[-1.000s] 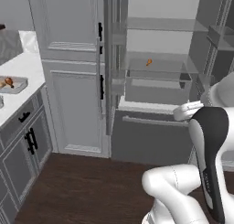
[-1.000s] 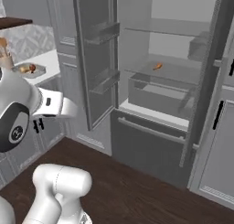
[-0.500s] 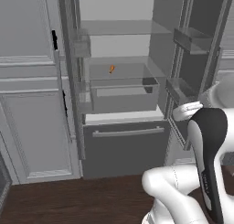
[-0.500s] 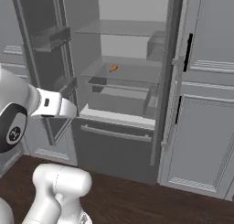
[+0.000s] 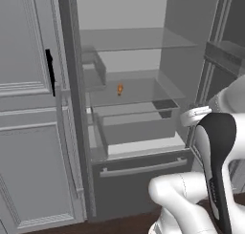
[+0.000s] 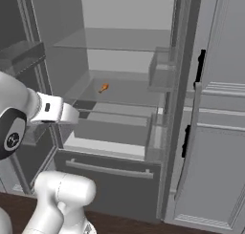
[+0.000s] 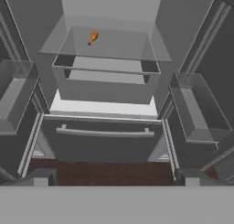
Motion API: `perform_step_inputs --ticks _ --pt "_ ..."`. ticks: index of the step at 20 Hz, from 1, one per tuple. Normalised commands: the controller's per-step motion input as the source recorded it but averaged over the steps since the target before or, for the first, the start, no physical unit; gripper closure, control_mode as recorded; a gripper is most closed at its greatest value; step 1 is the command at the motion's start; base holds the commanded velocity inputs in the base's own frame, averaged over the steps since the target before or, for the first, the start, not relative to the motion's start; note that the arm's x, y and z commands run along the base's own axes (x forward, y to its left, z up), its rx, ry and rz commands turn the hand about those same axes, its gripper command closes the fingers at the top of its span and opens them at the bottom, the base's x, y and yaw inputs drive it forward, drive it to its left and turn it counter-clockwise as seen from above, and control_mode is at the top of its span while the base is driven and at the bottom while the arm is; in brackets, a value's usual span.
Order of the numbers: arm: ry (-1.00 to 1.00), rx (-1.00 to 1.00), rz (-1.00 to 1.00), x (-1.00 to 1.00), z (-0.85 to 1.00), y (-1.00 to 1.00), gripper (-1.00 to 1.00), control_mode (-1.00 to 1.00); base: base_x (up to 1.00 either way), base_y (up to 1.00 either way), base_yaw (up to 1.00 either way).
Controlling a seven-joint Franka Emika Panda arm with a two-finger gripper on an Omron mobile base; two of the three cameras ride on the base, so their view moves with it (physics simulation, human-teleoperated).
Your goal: Place one squash and one chicken drumstick in each tupperware on the nearby counter, to pack two identical lunches.
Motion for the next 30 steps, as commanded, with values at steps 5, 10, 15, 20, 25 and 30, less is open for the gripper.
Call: perform_step_inputs --ticks 5,10,15,20,25,30 --pt "0.0 0.0 0.0 0.0 0.0 0.0 -1.0 1.0 0.98 0.03 0.01" --pt "0.0 0.0 0.0 0.0 0.0 0.0 -1.0 1.0 0.91 0.32 0.0" --pt "0.0 0.0 0.0 0.0 0.0 0.0 -1.0 1.0 0.65 0.21 0.0" --pt "0.01 0.06 0.0 0.59 -0.36 0.39 -1.0 -1.0 0.0 0.0 0.0" --pt "0.02 0.03 0.0 0.67 -0.64 0.37 -1.0 -1.0 0.0 0.0 0.0" --pt "0.0 0.0 0.0 0.88 -0.42 0.14 -1.0 -1.0 0.0 0.0 0.0"
